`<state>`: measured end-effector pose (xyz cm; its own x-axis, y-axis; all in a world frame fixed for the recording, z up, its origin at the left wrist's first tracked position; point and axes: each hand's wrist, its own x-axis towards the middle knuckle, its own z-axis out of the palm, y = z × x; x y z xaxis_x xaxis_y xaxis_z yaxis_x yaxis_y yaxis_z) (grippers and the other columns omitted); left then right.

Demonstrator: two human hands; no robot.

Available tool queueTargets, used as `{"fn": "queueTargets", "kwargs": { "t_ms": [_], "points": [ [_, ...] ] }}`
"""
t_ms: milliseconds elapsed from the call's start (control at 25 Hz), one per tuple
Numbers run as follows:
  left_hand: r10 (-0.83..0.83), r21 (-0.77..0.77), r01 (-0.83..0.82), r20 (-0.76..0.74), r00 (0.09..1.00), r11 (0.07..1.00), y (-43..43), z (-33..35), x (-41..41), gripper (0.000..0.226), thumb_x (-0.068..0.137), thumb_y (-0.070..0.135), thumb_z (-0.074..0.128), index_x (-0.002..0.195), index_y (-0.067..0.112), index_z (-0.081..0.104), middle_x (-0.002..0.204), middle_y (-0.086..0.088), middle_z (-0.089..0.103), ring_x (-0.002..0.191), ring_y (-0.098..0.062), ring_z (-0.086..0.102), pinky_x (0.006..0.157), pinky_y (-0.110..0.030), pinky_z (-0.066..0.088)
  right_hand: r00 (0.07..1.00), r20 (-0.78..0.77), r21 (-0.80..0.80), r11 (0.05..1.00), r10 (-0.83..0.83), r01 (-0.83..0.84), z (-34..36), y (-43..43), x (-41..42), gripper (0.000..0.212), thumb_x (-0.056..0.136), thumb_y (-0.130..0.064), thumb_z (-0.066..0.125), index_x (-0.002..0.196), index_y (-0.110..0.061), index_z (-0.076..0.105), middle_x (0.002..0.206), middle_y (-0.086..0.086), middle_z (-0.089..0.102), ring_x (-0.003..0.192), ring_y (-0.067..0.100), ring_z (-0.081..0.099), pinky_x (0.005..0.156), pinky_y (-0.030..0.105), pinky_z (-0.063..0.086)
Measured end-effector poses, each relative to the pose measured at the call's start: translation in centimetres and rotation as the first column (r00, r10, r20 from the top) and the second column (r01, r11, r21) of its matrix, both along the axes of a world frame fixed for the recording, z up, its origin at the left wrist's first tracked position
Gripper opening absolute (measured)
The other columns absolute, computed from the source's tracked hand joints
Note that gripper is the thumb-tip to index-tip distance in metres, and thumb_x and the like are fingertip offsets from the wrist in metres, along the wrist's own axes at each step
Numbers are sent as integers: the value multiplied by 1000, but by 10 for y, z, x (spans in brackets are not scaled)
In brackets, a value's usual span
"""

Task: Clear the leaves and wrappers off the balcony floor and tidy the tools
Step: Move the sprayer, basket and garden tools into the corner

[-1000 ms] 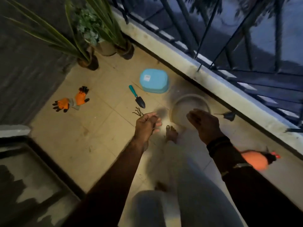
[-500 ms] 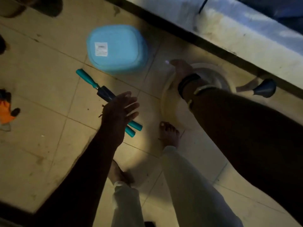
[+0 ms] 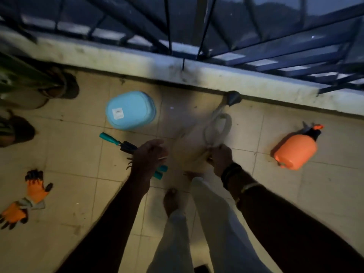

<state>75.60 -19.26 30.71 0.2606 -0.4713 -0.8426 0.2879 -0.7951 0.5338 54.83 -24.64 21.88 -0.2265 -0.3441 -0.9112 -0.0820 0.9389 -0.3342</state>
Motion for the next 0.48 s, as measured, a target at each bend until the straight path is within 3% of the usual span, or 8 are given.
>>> {"fn": "queueTargets", "kwargs": {
  "t_ms": [80,120,160,240,360,480],
  "points": [
    [-215,-107,214,3,977,971,-6,42,-15,42,84,24,69,118,1,62,95,-8,69,85,-20,66,77,-32,52,999,9,-92,995,31,-30,48,28,-19,19,92,0,63,109,-9,65,100,18,67,87,30,63,72,41,53],
    [-348,-167,357,84,934,919,-5,68,-24,33,88,20,66,116,3,64,95,-7,70,84,-19,66,77,-32,51,998,22,-164,985,53,-49,86,41,-25,18,92,-2,66,108,-11,67,95,12,67,85,29,62,71,39,51],
    [-457,-187,495,211,864,849,-8,91,-33,29,90,19,65,115,7,67,98,-5,72,86,-18,67,79,-31,52,996,-16,-232,969,85,-86,117,50,-28,18,91,-4,69,106,-13,68,93,8,67,86,29,62,72,37,51],
    [-609,-153,763,512,605,629,-9,140,-50,38,86,27,62,122,15,68,114,-4,72,102,-19,68,91,-31,53,982,-97,-305,934,164,-186,177,73,-42,19,85,-10,70,102,-17,72,94,6,71,91,30,65,77,39,55],
    [-637,-80,960,734,238,266,-4,220,-90,61,88,26,54,146,9,50,150,-15,49,139,-29,45,116,-35,33,933,-267,-393,857,242,-334,255,116,-80,36,75,-16,64,110,-16,74,107,10,74,101,33,67,88,48,57],
    [-492,-35,998,871,1,-60,-15,285,-143,65,86,8,60,149,6,44,158,-21,35,149,-37,28,122,-46,25,912,-385,-539,767,145,-349,315,158,-130,35,70,-14,58,100,-11,76,97,11,74,92,31,66,75,39,55]
  ]
}}
